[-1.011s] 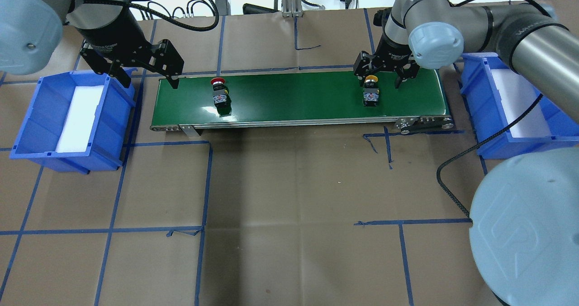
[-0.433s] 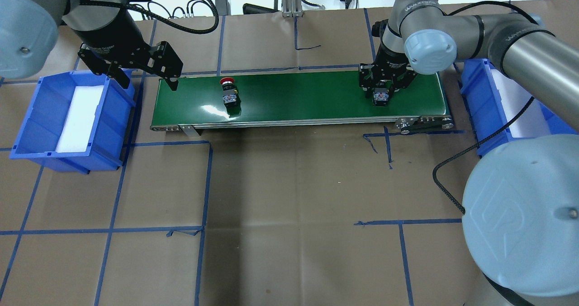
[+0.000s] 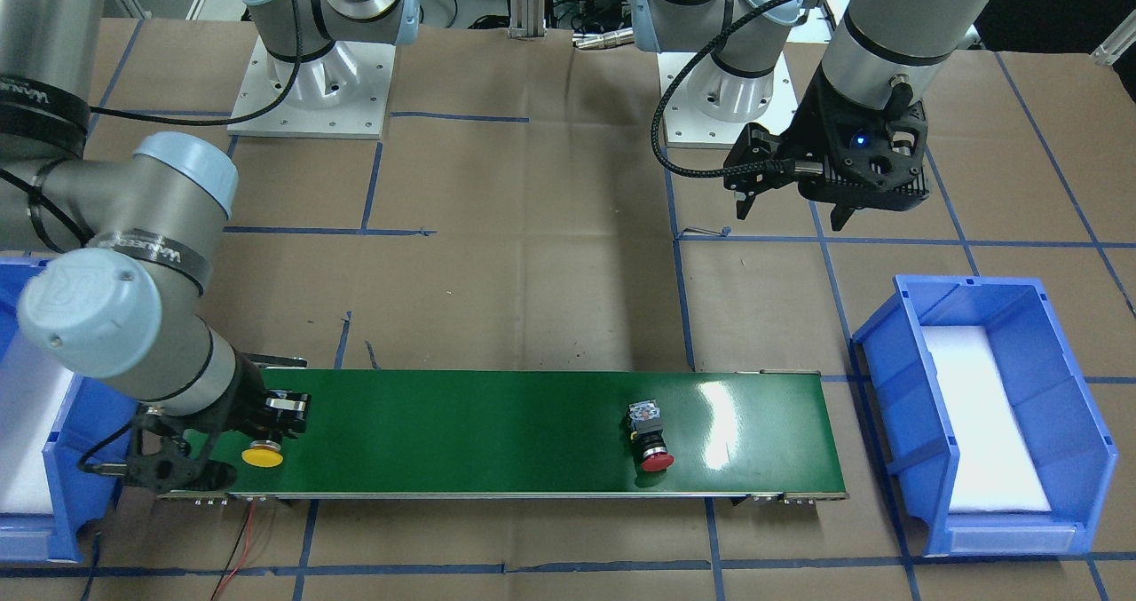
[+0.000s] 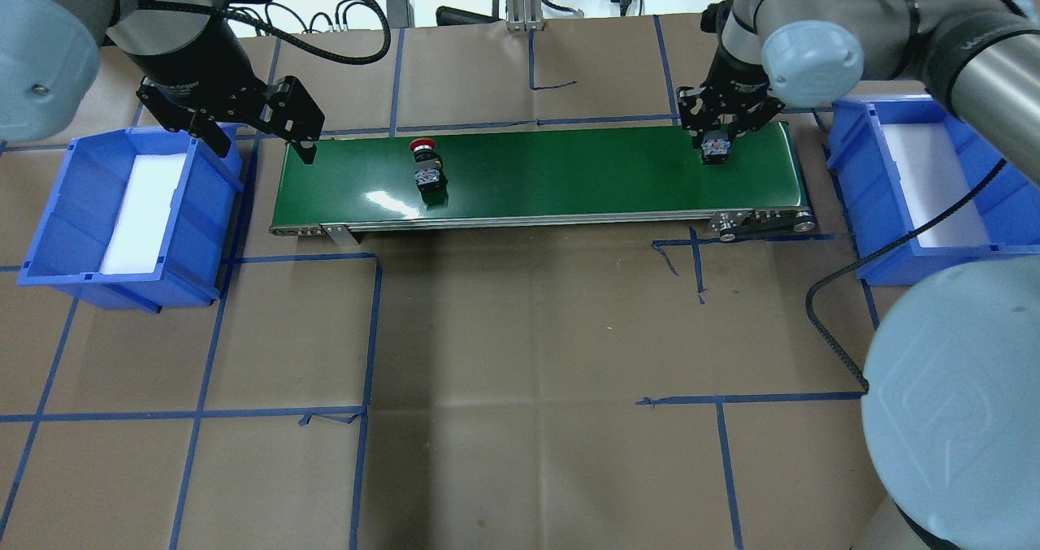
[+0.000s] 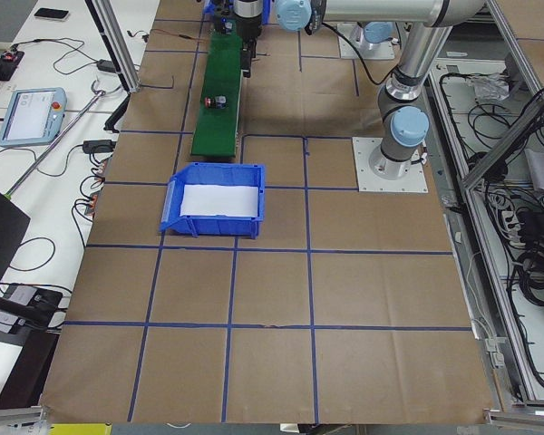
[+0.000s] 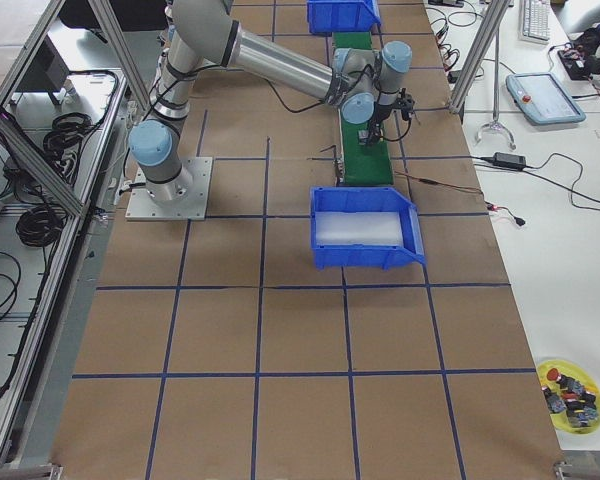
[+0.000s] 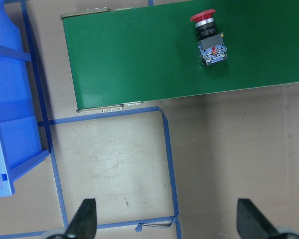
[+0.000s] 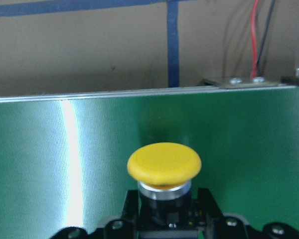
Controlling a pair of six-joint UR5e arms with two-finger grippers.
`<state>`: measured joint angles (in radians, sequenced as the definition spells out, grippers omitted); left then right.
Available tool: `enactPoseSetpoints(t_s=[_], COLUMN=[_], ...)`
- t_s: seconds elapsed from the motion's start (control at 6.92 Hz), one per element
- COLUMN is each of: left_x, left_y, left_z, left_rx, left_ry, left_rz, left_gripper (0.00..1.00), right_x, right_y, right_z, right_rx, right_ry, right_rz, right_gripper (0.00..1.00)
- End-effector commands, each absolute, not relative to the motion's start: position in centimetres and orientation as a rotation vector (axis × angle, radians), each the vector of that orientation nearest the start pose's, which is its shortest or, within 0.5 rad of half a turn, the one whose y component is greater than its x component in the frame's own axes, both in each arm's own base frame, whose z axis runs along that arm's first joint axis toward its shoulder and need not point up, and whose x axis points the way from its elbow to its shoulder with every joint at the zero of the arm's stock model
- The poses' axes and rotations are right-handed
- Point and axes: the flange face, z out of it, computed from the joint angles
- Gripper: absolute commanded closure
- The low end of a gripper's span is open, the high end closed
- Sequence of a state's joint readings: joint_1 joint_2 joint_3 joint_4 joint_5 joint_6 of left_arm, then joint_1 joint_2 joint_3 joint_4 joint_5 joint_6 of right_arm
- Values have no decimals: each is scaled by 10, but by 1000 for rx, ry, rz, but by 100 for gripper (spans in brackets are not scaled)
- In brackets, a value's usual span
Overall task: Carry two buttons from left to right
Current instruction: 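Grasp the yellow button with the right gripper and lift it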
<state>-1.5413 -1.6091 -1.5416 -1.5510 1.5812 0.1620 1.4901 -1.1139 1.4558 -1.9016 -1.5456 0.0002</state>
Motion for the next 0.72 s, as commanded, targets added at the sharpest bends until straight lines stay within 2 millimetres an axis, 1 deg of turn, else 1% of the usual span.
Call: enactPoseSetpoints(t_s=[0.0, 0.14, 0.29, 0.43, 0.58], left_x=[-116, -116, -113, -112, -111], left_y=[-512, -510, -507, -507, -508], left_z=[483, 481, 484, 484, 484], left_rx=[209, 211, 208, 201, 199], left_ry=[3122, 3122, 3120, 3118, 3118], left_rz=[-8, -3, -14, -21, -26], left_gripper=[1, 1, 1, 1, 1], right_x=[-9, -62, -116, -158, -191], right_y=[-647, -634, -621, -610, -593], right_z=[396, 416, 427, 419, 385], right_rx=[196, 220, 181, 79, 71], right_ry=[3123, 3124, 3130, 3140, 3117], right_rz=[-64, -95, -125, -117, -46], right_gripper=[95, 95, 95, 95, 95])
